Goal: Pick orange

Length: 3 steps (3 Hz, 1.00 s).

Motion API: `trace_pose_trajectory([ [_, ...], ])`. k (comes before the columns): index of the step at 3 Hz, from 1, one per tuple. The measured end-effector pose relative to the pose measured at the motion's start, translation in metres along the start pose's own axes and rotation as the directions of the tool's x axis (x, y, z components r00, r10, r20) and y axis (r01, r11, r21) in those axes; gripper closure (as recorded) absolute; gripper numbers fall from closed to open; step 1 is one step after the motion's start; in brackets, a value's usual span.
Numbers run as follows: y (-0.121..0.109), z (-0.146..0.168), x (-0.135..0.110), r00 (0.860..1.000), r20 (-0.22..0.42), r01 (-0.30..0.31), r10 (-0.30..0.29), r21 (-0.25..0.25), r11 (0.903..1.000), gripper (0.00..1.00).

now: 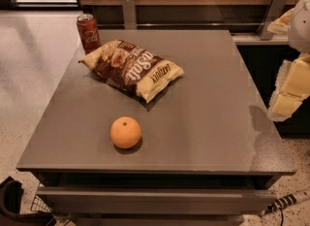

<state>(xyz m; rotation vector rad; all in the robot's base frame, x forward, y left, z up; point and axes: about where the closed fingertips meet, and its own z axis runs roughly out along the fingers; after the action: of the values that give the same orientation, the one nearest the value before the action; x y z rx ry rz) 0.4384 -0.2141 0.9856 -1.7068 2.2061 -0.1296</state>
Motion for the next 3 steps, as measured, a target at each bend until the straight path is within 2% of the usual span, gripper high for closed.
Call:
trace_pose_trajectory([
  [1,0.0,0.0,0.0,1.0,0.0,0.0,0.0,0.0,1.0,0.0],
  [2,0.007,0.001,-0.006,0.999,0.035,0.01,-0.01,-0.003,0.9999,0.0],
  [3,0.023,0.01,-0.022,0.99,0.136,0.032,-0.029,-0.019,0.9993,0.0],
])
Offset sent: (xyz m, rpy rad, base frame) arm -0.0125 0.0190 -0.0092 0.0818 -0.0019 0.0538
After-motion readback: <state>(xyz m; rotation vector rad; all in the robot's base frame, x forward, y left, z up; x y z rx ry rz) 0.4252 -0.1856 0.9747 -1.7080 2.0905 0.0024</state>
